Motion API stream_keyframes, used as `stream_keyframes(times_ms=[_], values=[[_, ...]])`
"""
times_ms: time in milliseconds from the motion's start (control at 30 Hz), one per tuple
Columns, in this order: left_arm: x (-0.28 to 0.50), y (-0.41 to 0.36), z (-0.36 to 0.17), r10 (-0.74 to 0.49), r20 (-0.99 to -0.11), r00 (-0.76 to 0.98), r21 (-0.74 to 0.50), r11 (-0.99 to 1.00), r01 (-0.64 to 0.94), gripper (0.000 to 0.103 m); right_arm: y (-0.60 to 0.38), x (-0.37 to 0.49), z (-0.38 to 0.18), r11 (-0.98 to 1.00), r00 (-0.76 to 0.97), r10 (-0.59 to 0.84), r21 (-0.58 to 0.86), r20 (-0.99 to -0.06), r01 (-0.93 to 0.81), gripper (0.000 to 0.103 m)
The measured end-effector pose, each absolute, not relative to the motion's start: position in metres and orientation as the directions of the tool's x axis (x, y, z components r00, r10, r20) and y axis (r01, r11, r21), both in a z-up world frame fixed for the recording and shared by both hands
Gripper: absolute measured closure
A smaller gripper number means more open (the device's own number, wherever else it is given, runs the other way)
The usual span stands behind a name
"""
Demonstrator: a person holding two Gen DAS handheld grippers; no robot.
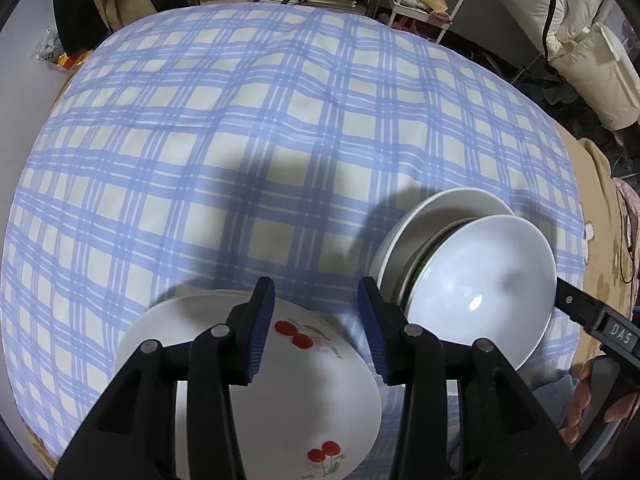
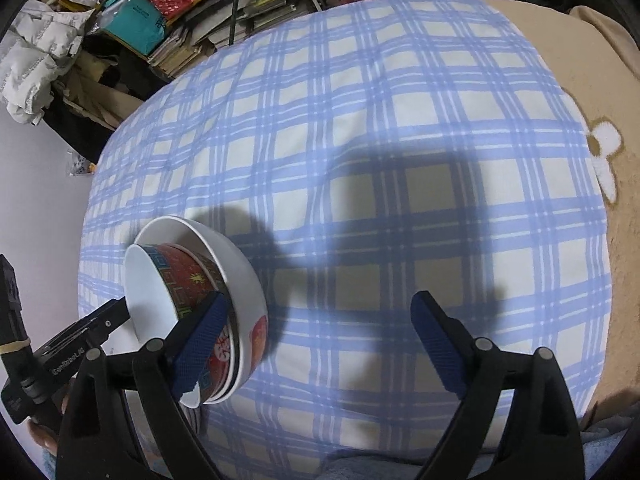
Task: Organize plates and bowls
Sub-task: 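Lower the plain white bowl into the nested bowls and open both tools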
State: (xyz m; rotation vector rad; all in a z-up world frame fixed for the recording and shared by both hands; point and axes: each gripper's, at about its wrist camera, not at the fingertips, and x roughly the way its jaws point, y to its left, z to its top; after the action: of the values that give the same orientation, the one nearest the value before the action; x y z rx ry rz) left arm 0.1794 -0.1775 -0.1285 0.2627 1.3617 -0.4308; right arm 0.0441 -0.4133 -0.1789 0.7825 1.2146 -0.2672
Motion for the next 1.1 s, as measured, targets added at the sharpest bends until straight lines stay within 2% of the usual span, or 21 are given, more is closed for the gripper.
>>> stream_keyframes(times_ms=[200, 400, 1033, 1100], values=[[0.180, -0.176, -0.125, -0.154, -0.977, 0.146, -0.075, 0.894, 0.441, 0.061, -0.411, 0.047, -0.180, 0.728, 0.344, 0.197, 0.372, -0.918, 0.576, 0.006], [0.185, -0.173, -0.115, -0.225, -0.966, 0.127, -0.148, 0.886, 0.439, 0.061, -0.410, 0.047, -0.180, 0.731, 0.344, 0.192, 0.367, -0.919, 0.575, 0.006], [0.171, -0.188, -0.131, -0.123, -0.982, 0.145, -0.038, 0.874, 0.484, 0.060, -0.404, 0.052, -0.177, 0.762, 0.326, 0.161, 0.328, -0.931, 0.559, 0.006], [0.171, -0.189, -0.131, -0.115, -0.981, 0.154, -0.026, 0.874, 0.486, 0.060, -0.404, 0.052, -0.177, 0.764, 0.329, 0.163, 0.330, -0.930, 0.554, 0.011]])
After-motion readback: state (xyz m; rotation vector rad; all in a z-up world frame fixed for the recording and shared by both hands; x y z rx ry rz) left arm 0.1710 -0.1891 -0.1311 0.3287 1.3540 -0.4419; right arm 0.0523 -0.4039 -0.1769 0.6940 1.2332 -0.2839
